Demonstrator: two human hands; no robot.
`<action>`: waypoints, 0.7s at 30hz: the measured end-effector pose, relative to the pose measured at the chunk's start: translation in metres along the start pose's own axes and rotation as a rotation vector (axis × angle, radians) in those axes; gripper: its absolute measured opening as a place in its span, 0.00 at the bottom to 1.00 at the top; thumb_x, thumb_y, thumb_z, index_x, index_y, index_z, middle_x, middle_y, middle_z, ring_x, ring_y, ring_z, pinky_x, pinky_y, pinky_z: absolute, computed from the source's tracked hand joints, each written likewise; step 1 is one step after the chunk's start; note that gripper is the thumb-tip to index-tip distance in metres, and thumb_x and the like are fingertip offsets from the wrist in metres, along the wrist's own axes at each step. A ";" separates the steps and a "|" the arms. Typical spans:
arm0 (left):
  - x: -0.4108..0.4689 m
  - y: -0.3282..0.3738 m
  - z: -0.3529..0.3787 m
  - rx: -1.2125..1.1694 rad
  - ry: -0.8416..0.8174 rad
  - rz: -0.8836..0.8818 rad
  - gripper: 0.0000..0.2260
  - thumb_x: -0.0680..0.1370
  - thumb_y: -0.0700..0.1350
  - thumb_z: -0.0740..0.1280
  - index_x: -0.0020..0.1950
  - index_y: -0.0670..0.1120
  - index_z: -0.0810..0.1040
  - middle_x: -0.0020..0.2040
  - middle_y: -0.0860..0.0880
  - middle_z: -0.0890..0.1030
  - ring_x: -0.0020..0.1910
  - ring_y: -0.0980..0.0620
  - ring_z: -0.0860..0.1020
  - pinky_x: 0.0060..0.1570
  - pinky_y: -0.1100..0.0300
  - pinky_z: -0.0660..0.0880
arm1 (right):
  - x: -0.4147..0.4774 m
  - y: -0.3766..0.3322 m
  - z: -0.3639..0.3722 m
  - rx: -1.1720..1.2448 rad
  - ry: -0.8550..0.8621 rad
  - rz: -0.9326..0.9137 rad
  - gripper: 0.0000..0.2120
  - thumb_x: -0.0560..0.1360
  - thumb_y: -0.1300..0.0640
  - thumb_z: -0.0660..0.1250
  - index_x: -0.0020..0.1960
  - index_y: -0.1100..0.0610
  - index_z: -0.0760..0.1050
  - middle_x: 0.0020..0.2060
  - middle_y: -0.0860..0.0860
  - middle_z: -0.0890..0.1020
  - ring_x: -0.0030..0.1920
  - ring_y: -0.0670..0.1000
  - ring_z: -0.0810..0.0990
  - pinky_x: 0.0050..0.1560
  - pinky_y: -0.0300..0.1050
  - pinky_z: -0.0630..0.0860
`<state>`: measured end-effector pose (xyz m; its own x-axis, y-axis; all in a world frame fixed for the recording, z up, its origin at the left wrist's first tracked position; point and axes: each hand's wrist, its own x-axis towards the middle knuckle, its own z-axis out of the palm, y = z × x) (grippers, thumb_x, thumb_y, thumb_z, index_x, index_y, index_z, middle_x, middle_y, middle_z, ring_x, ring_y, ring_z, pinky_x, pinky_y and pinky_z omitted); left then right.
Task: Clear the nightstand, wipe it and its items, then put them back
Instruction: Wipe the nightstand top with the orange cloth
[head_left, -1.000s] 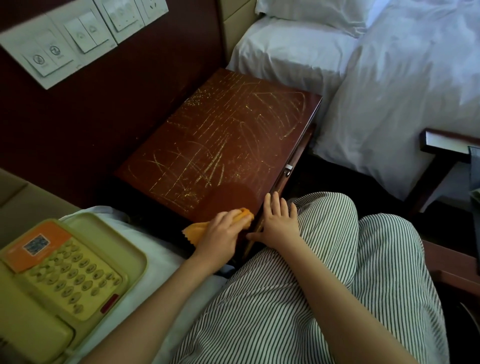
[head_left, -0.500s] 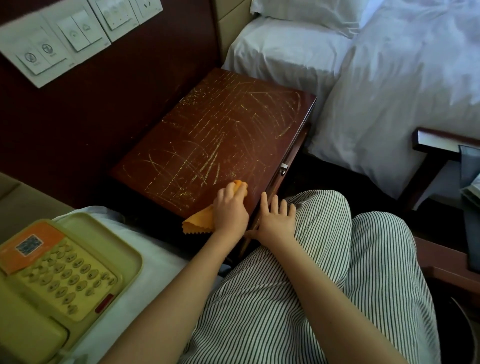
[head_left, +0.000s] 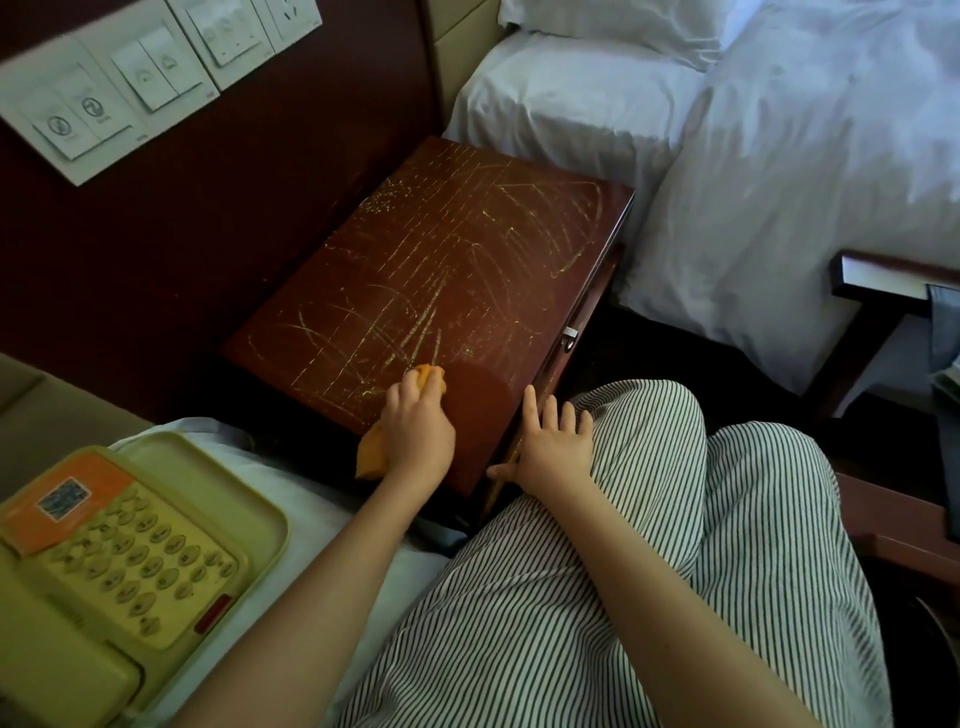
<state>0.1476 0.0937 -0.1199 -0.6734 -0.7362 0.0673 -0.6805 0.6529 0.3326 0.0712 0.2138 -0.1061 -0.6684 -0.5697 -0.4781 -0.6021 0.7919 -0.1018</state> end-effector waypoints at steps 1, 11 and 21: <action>0.004 0.009 0.002 -0.016 -0.014 -0.009 0.22 0.79 0.37 0.56 0.73 0.48 0.64 0.70 0.46 0.65 0.66 0.47 0.64 0.63 0.53 0.62 | 0.000 0.000 -0.001 -0.002 -0.003 0.007 0.51 0.71 0.31 0.60 0.76 0.55 0.32 0.77 0.58 0.46 0.76 0.60 0.44 0.73 0.57 0.42; -0.048 0.010 0.008 -0.096 -0.190 0.355 0.21 0.80 0.38 0.57 0.73 0.48 0.64 0.71 0.46 0.66 0.68 0.47 0.64 0.65 0.54 0.65 | 0.000 0.003 0.000 0.026 -0.005 -0.004 0.49 0.72 0.32 0.59 0.76 0.53 0.32 0.77 0.57 0.46 0.76 0.59 0.44 0.73 0.58 0.41; 0.013 0.019 0.008 -0.024 -0.058 0.070 0.23 0.79 0.37 0.56 0.73 0.49 0.62 0.72 0.47 0.63 0.67 0.47 0.62 0.65 0.54 0.63 | 0.002 -0.001 -0.002 -0.015 -0.078 0.009 0.52 0.71 0.30 0.59 0.75 0.55 0.28 0.76 0.58 0.49 0.76 0.59 0.47 0.73 0.57 0.43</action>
<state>0.1236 0.0982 -0.1207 -0.7354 -0.6767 0.0364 -0.6245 0.6976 0.3512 0.0702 0.2116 -0.1053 -0.6385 -0.5432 -0.5452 -0.6032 0.7932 -0.0839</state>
